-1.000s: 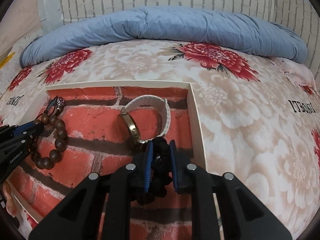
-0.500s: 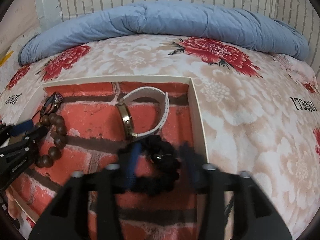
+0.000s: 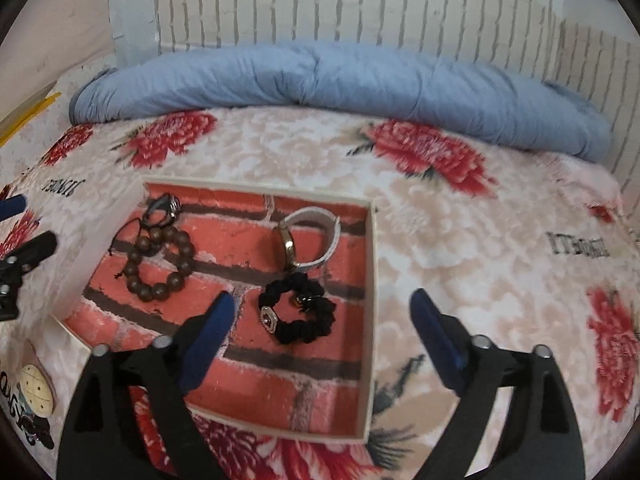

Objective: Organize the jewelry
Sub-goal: 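Open left gripper dropping bead bracelet while right gripper releases hair tie in tray, then move both tools back from the tray toward the plush toy and claw clip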

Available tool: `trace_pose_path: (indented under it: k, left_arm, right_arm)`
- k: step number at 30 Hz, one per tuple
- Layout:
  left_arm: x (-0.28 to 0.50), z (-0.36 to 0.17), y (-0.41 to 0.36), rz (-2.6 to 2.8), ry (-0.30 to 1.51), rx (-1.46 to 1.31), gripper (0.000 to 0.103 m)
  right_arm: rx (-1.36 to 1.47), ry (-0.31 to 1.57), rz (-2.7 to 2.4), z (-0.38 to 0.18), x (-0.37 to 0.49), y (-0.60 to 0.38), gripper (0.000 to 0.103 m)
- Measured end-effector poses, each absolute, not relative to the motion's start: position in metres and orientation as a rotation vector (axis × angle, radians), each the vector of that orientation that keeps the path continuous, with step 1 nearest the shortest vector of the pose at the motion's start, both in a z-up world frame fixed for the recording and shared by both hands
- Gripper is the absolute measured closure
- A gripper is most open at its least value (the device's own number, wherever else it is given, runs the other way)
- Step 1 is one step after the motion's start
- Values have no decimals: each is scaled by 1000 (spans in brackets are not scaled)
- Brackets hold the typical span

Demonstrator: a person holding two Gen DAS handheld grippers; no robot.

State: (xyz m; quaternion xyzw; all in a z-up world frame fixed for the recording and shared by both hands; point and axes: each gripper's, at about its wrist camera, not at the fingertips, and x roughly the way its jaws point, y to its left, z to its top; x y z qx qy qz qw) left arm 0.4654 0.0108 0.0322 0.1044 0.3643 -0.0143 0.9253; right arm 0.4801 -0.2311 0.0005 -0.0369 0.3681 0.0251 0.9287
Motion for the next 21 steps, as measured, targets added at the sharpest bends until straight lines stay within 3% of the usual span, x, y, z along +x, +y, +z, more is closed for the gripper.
trace_pose_path:
  k: [9, 21]
  left_arm:
    - [409, 53, 65, 33, 747, 189, 5]
    - [348, 14, 99, 41, 791, 77, 5]
  right_arm:
    - [-32, 754, -13, 16, 432, -239, 11]
    - [-21, 753, -56, -4, 360, -221, 11]
